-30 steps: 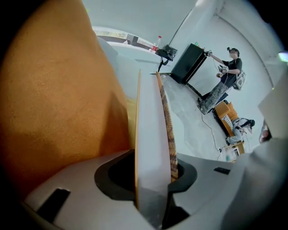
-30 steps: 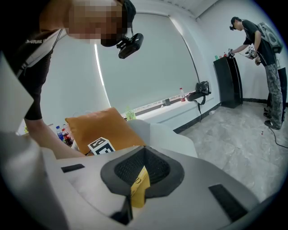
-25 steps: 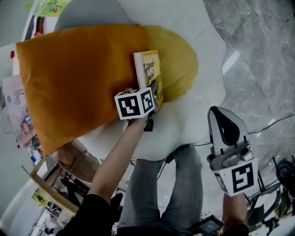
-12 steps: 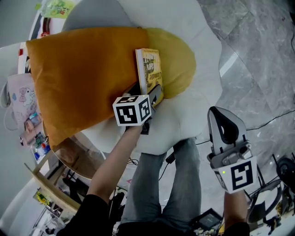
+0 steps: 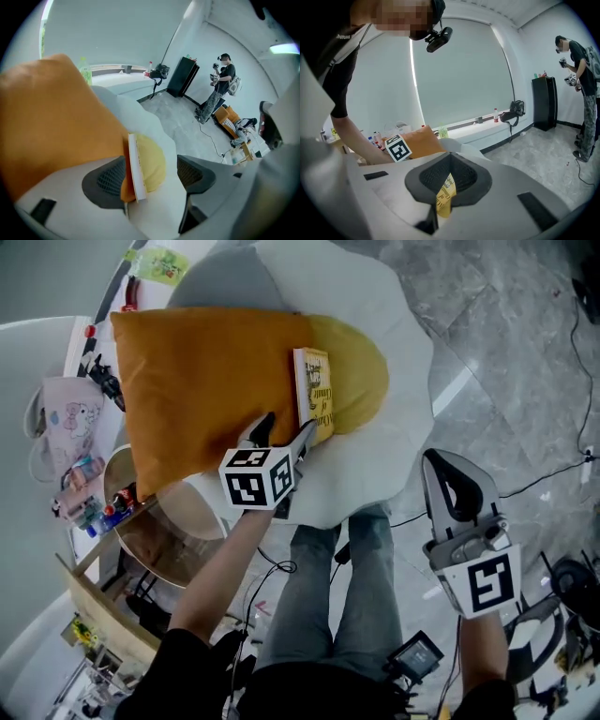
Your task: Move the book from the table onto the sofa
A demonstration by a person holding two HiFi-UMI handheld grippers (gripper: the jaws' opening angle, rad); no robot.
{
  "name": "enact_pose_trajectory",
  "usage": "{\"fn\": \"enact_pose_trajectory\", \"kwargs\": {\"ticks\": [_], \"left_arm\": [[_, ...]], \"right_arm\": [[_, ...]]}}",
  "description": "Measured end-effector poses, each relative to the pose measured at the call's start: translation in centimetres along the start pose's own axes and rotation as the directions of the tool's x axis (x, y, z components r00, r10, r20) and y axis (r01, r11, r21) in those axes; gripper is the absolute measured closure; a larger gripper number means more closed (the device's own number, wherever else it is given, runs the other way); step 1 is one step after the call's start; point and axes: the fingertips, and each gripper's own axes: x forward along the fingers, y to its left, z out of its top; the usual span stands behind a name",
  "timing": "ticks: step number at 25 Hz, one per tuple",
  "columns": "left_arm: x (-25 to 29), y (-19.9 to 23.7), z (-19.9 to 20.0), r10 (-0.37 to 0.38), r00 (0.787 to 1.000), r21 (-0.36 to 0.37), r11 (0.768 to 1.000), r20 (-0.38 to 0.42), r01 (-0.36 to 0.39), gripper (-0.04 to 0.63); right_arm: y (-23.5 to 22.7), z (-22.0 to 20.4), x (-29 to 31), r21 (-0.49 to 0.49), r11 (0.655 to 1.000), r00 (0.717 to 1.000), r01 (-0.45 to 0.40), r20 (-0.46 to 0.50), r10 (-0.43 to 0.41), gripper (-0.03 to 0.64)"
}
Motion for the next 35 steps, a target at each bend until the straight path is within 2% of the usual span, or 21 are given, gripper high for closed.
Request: {"fn": "enact_pose_trajectory", "kwargs": {"ticks": [7, 10, 15, 19, 21, 23, 25, 30, 35], "left_arm": [[-11.7, -3.8, 4.1, -0.083, 0.993, 0.098, 0.992, 0.085, 0.075, 0.250], [-17.9, -7.1, 5.1, -0.153, 0.975, 0.139, 0.982, 0.162, 0.131, 0.289], [-28.0, -12.1, 8.4, -0.249, 0.911, 0.237, 0.955, 0.328, 0.176, 0.399], [-34.6, -15.3, 10.5, -0.271, 0.862, 0.321, 0.937, 0.428, 0.136, 0.486], [-37.6, -16.1, 11.6, -0.268, 0.836, 0.338, 0.935, 0.480, 0.106, 0.550], [-40.4, -16.9, 12.7, -0.274, 0.801, 0.346, 0.934, 0.533, 0.089, 0.579], [-42.9, -17.7, 13.5, -0.287, 0.770, 0.349, 0.933, 0.570, 0.090, 0.580], [-47.3, -18.7, 15.3, -0.301, 0.712, 0.334, 0.937, 0.634, 0.099, 0.581], [-49.5, -19.5, 16.5, -0.328, 0.669, 0.349, 0.931, 0.668, 0.108, 0.581]], "right_arm": [[2.0, 8.0, -3.6, -0.104, 0.995, 1.000, 0.013, 0.024, -0.011, 0.604], [3.0, 12.0, -6.6, -0.124, 0.991, 0.998, 0.043, 0.052, -0.036, 0.604], [4.4, 18.5, -10.9, -0.154, 0.985, 0.990, 0.078, 0.126, -0.059, 0.604], [5.6, 20.6, -14.4, -0.158, 0.984, 0.993, 0.078, 0.099, -0.063, 0.604], [6.3, 21.9, -15.4, -0.162, 0.983, 0.993, 0.082, 0.102, -0.066, 0.604], [7.0, 23.5, -16.3, -0.172, 0.981, 0.990, 0.093, 0.117, -0.073, 0.604], [7.7, 24.9, -17.2, -0.175, 0.979, 0.987, 0.107, 0.135, -0.083, 0.604], [9.1, 28.7, -18.9, -0.214, 0.964, 0.971, 0.159, 0.209, -0.114, 0.604], [10.1, 30.2, -20.2, -0.213, 0.956, 0.961, 0.200, 0.232, -0.149, 0.604]]}}
